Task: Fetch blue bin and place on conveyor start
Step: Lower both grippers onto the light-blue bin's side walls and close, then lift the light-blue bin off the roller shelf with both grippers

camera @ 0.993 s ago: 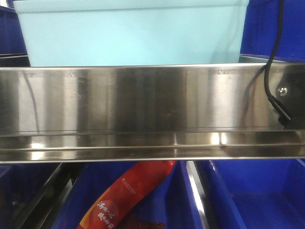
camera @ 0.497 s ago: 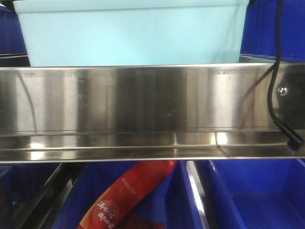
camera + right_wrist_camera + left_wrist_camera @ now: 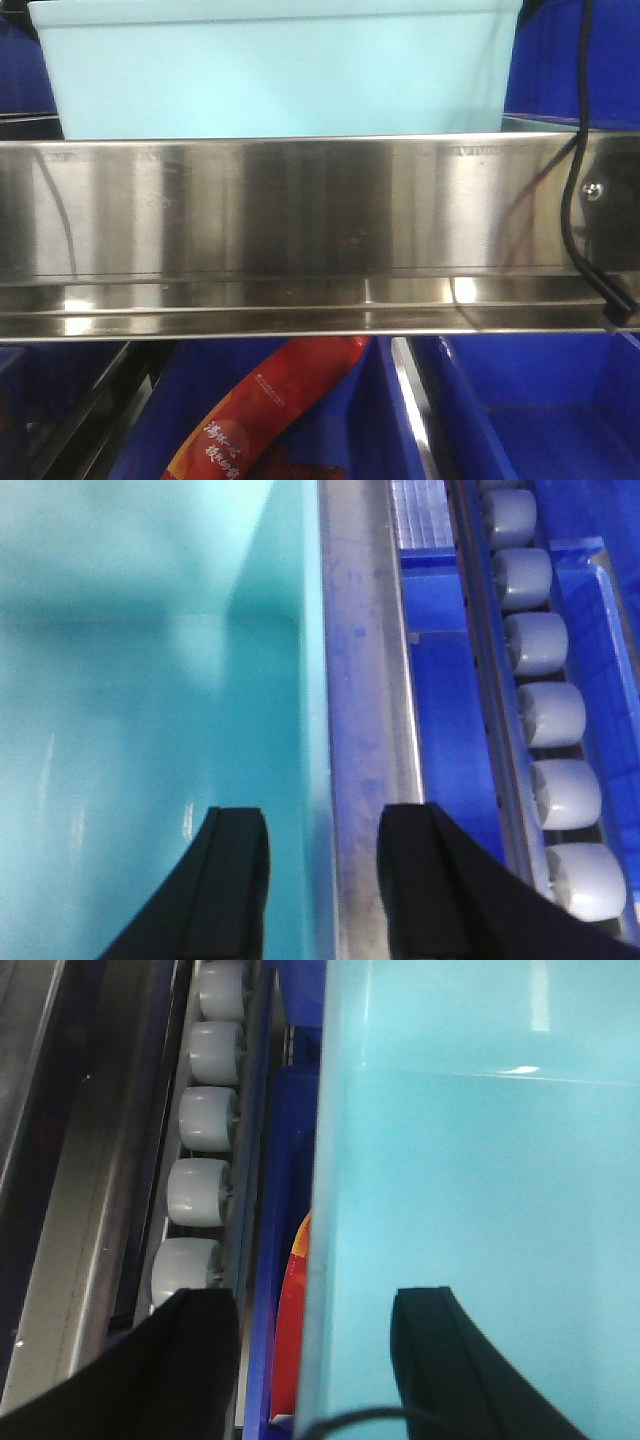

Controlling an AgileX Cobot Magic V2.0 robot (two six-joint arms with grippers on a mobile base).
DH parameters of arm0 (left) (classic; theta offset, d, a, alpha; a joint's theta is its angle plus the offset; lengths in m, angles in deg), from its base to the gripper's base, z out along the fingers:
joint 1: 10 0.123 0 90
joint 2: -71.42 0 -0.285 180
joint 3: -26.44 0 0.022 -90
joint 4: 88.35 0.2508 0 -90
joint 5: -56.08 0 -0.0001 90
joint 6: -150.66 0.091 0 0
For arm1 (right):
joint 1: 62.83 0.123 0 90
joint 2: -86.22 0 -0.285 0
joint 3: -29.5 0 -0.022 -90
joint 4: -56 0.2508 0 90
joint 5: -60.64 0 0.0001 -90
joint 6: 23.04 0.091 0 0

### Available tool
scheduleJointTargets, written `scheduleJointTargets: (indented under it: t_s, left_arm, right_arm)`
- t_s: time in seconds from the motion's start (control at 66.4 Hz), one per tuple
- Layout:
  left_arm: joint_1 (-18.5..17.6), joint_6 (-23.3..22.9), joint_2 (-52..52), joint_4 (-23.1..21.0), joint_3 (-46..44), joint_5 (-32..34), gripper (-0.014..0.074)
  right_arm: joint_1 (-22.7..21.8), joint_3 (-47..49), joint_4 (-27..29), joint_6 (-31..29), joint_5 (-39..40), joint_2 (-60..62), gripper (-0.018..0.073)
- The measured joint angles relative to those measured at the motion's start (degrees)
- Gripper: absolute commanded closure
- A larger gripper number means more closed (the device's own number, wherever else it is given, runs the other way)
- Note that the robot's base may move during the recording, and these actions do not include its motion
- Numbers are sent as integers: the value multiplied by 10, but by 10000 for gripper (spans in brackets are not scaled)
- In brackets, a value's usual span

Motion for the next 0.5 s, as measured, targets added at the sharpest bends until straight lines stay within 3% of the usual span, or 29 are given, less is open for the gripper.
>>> scheduleJointTargets:
  t_s: [0.497]
  left_arm:
    - [0,0,0,-3,0,-4,335]
  right_arm:
    - [0,0,0,-7,0,0,376]
